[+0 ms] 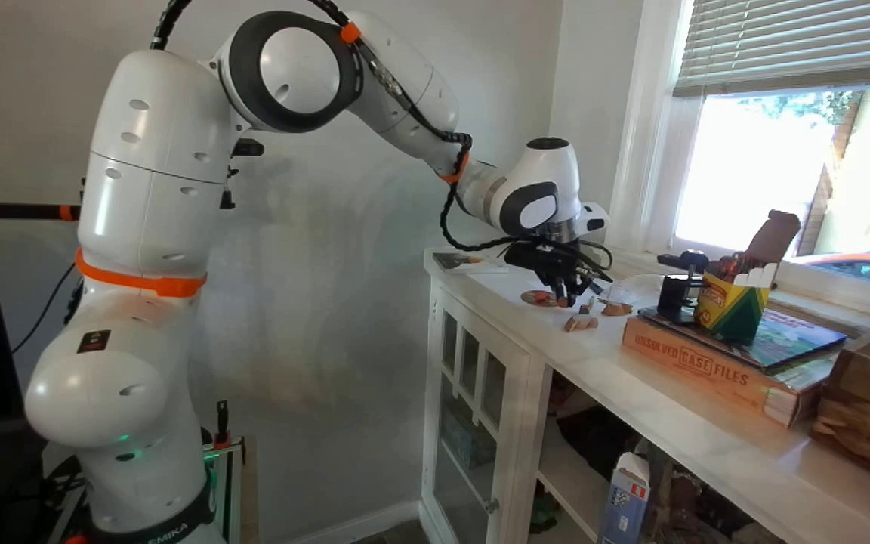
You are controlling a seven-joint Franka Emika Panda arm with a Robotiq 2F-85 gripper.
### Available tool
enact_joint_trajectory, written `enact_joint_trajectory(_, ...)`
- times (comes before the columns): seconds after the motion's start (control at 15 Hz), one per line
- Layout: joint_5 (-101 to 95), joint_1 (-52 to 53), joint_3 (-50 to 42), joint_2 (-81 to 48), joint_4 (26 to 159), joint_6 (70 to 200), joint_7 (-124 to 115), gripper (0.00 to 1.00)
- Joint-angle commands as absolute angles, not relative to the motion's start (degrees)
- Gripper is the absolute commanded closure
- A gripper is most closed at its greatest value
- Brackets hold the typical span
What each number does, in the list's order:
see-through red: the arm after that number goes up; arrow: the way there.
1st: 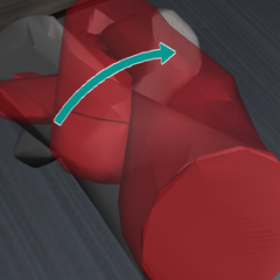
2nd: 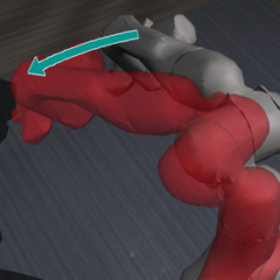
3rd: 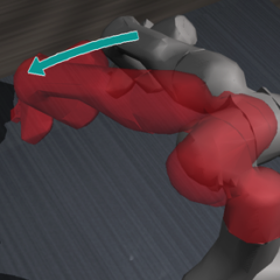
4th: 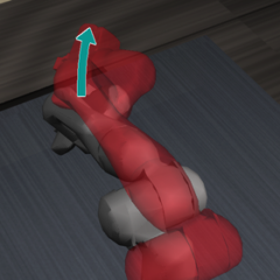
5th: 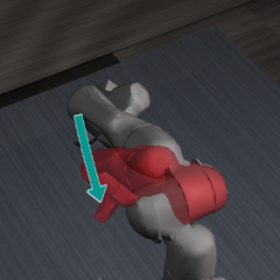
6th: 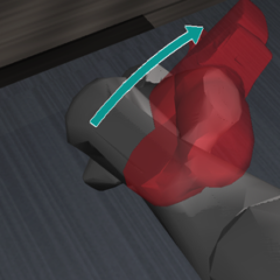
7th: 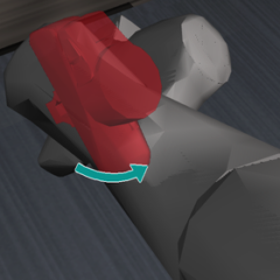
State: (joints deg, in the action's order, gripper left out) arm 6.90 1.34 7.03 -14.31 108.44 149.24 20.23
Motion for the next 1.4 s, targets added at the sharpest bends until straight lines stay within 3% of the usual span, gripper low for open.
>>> enact_joint_trajectory(0.0,5.2,1.0,5.9,-11.7,109.7,147.8,18.0,0.94)
enact_joint_trajectory(1.33,-1.2,1.0,1.5,-7.5,111.5,140.7,8.7,0.94)
